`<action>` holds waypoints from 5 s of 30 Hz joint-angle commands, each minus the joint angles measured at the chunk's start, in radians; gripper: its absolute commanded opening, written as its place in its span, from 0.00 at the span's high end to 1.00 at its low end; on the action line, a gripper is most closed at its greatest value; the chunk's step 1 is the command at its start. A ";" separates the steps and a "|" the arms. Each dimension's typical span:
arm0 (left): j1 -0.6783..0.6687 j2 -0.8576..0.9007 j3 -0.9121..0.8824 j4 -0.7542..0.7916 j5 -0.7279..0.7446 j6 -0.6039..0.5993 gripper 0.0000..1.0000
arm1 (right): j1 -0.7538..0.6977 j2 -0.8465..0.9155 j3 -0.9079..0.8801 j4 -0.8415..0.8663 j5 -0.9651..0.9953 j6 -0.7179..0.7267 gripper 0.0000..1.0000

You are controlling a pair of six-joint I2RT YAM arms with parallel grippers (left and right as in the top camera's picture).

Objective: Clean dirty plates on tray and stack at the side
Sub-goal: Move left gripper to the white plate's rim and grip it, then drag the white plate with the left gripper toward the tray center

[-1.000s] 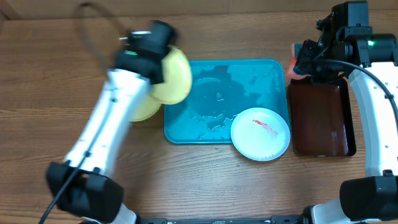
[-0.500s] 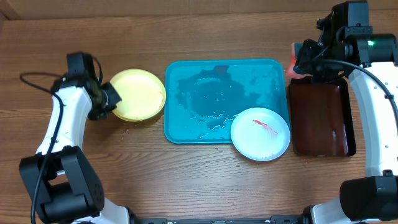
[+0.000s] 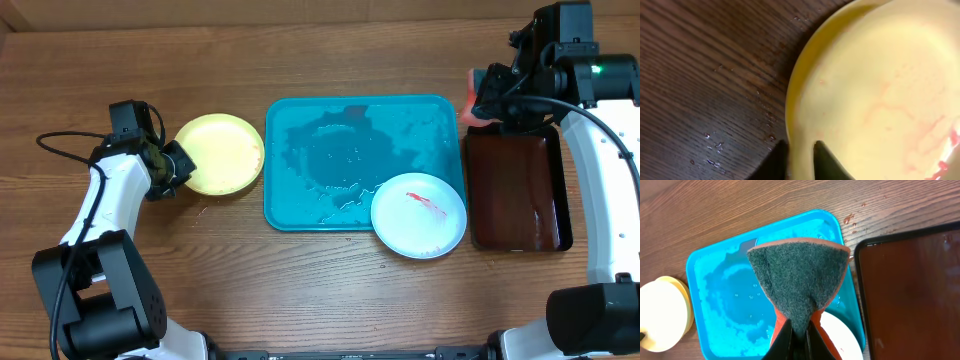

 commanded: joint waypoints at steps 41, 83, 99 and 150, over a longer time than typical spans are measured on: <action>-0.824 0.271 0.280 -0.031 0.394 -0.162 0.54 | -0.003 -0.034 0.008 -0.010 -0.002 -0.009 0.96; -0.857 0.352 0.278 0.032 0.335 -0.213 0.87 | -0.003 -0.034 0.008 -0.028 -0.002 -0.027 0.96; -0.722 0.352 0.461 0.040 0.115 0.003 0.96 | -0.003 -0.034 0.008 -0.034 -0.002 -0.027 0.96; -0.854 0.353 0.423 -0.266 0.035 -0.597 0.82 | -0.003 -0.034 0.007 -0.072 -0.002 -0.034 0.96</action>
